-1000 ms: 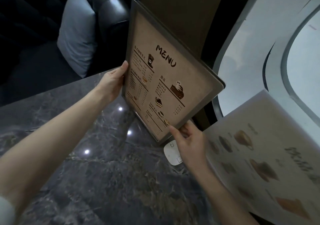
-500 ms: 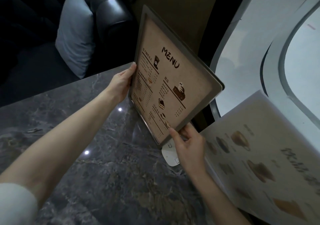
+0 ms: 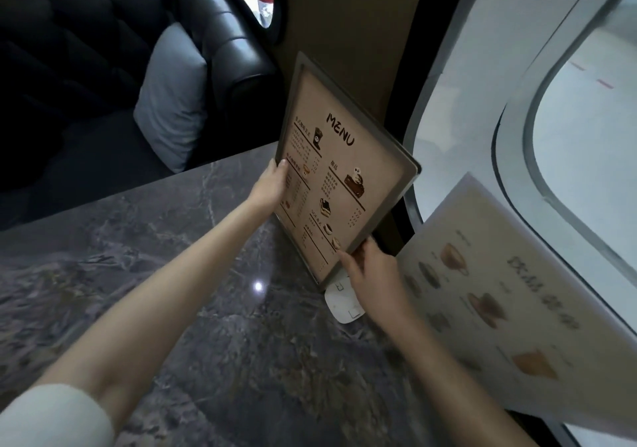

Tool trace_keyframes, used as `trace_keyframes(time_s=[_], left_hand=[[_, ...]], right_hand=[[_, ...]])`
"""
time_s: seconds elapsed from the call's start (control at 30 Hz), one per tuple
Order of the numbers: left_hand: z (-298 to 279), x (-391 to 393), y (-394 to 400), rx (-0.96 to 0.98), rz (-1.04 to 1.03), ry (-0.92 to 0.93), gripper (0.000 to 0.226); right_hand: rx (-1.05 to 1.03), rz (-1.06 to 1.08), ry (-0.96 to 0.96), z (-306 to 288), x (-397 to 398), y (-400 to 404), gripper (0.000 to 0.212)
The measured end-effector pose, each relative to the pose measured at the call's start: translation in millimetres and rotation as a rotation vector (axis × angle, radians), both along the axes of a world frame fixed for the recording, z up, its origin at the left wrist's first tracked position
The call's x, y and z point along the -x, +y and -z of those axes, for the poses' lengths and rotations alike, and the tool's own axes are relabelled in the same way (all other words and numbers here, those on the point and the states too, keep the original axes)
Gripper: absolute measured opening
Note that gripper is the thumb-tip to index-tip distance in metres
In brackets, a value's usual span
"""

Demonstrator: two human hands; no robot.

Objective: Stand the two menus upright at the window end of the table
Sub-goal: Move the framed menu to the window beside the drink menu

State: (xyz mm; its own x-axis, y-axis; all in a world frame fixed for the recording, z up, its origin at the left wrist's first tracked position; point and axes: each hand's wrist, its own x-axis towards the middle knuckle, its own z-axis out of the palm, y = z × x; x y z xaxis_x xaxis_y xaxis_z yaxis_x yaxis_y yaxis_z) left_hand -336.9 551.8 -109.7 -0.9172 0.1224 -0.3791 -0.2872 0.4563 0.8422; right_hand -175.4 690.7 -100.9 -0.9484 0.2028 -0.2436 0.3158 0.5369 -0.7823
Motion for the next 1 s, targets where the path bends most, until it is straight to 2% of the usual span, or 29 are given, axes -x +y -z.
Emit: trace_keyframes(time_s=[0.17, 0.27, 0.4, 0.47, 0.57, 0.7, 0.8, 0.87, 0.93, 1.0], left_hand=[[-24.7, -30.9, 4.7, -0.033, 0.015, -0.053, 0.056], [-38.4, -48.1, 10.7, -0.140, -0.086, -0.086, 0.052], [-42.4, -64.5, 15.7, -0.257, -0.184, -0.160, 0.048], [-39.7, -72.8, 17.7, -0.291, -0.188, -0.117, 0.043], [-23.5, -84.3, 15.1, -0.375, -0.269, -0.034, 0.028], [5.8, -91.4, 6.2, -0.401, -0.365, -0.033, 0.018], [27.4, -97.1, 3.7, -0.340, -0.363, -0.099, 0.035], [44.8, -96.8, 4.2, -0.427, -0.375, -0.215, 0.037], [57.3, -94.1, 8.0, -0.568, -0.402, -0.329, 0.031], [65.0, -94.7, 12.7, -0.634, -0.412, -0.349, 0.031]], right_hand=[[-0.268, -0.259, -0.247, -47.7, 2.2, 8.5, 0.036], [-0.410, -0.406, -0.198, -85.0, 2.1, 9.6, 0.037], [-0.453, -0.560, -0.143, -143.9, 5.3, 13.5, 0.033], [-0.449, -0.599, -0.081, -173.7, 7.3, 16.6, 0.032], [-0.441, -0.580, 0.101, -205.6, 12.2, 23.0, 0.025], [-0.407, -0.408, 0.275, -212.3, 28.0, 36.6, 0.022], [-0.344, -0.278, 0.194, -200.4, 39.8, 44.6, 0.038], [-0.277, -0.261, 0.053, -192.8, 46.8, 47.5, 0.048], [-0.192, -0.258, -0.057, -188.3, 53.1, 48.8, 0.047], [-0.134, -0.265, -0.121, -185.8, 58.1, 49.8, 0.034]])
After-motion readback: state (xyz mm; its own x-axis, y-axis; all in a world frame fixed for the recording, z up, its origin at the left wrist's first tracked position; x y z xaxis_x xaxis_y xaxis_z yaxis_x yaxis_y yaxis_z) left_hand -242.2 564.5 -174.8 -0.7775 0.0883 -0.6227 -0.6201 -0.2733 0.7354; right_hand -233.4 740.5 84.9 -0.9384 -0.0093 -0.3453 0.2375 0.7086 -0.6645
